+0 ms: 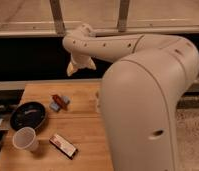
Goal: Place the pepper in the ceramic bowl
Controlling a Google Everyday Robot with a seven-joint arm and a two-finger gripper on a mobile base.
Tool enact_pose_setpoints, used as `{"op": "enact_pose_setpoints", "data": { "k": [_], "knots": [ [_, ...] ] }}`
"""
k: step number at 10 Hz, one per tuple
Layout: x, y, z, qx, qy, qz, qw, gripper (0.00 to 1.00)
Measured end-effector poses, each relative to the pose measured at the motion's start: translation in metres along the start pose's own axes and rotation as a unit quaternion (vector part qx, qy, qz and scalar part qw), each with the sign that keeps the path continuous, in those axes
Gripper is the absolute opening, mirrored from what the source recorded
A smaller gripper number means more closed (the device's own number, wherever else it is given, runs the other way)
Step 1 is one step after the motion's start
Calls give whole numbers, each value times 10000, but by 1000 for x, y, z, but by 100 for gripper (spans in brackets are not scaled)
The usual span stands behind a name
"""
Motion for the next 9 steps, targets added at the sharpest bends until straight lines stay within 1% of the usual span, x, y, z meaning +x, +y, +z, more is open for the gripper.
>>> {"op": "enact_pose_setpoints", "data": {
  "k": [2,3,4,5,6,9],
  "knots": [
    [-14,37,13,-163,61,-427,9989,80],
    [-18,61,22,-295,120,-659,9973,80],
    [-15,89,34,-456,231,-864,9950,80],
    [-15,91,34,-469,233,-881,9947,80],
    [-14,86,34,-453,236,-858,9950,80],
    [-14,87,33,-460,236,-874,9948,80]
  ]
}}
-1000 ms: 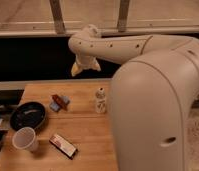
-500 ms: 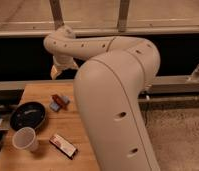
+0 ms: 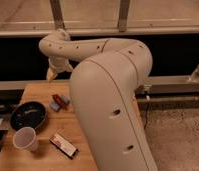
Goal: Place the pepper in the ceramic bowl
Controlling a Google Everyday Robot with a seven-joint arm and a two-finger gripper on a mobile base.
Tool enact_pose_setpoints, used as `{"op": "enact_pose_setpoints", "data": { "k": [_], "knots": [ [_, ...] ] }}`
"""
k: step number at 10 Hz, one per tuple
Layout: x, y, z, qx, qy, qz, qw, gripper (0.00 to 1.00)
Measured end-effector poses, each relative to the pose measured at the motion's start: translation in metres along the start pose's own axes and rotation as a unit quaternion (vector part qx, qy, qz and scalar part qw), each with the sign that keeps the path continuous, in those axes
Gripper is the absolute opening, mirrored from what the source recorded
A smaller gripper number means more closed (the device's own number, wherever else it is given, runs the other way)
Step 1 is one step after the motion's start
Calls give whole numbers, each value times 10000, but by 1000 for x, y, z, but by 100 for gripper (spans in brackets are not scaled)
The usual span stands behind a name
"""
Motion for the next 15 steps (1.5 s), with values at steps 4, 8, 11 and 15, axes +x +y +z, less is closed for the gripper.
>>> {"op": "enact_pose_setpoints", "data": {
  "k": [4,8,11,15],
  "knots": [
    [10,11,32,-153,313,-322,9989,80],
    [24,25,90,-376,869,-430,9946,80],
    [28,37,123,-499,1204,-513,9901,80],
    [39,43,154,-600,1563,-498,9846,80]
  ]
}}
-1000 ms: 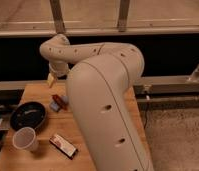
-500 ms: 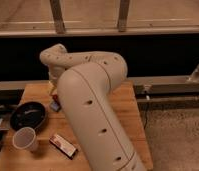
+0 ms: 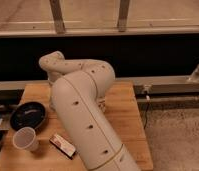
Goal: Place the pepper in the ceramic bowl
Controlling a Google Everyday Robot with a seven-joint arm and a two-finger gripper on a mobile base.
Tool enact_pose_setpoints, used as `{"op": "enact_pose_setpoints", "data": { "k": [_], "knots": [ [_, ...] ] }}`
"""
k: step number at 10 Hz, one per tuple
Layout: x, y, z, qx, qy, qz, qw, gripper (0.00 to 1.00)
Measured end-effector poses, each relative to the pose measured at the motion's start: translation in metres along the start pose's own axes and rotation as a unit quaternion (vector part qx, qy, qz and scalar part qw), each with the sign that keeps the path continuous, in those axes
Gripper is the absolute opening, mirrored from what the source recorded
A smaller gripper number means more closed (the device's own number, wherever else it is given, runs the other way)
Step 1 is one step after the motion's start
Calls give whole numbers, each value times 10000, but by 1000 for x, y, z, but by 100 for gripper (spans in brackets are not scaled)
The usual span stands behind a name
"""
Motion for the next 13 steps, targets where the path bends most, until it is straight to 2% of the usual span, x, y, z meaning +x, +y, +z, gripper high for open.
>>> {"op": "enact_pose_setpoints", "data": {
  "k": [5,12,13],
  "knots": [
    [1,-2,0,21,-7,32,10000,80],
    [8,-11,37,-153,272,269,9991,80],
    [8,-9,41,-180,289,248,9991,73]
  ]
}}
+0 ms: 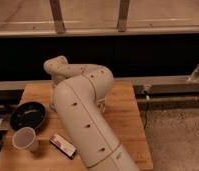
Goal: Place the pepper in the ceramic bowl
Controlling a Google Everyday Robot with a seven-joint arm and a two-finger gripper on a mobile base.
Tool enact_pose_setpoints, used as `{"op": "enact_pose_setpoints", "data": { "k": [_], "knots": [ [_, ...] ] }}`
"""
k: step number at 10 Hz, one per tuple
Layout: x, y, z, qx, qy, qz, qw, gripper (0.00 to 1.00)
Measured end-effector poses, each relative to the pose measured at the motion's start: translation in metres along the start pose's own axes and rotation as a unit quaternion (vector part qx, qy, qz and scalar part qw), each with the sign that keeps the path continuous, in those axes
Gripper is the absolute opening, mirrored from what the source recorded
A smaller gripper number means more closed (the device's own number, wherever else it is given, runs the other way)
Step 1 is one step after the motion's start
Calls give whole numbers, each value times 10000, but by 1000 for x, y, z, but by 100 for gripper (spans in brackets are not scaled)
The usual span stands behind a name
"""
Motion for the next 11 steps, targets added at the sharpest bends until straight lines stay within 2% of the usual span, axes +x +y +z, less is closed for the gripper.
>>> {"op": "enact_pose_setpoints", "data": {
  "k": [2,4,5,7,8,11],
  "knots": [
    [0,3,3,-25,1,-28,10000,56],
    [1,4,2,-16,-9,-49,10000,33],
    [1,3,0,-6,-24,-52,10000,28],
    [3,1,-8,71,-77,-25,9999,6],
    [2,-1,-13,121,-111,-18,9999,1],
    [-2,-7,-40,361,-241,-8,9991,0]
  ]
}}
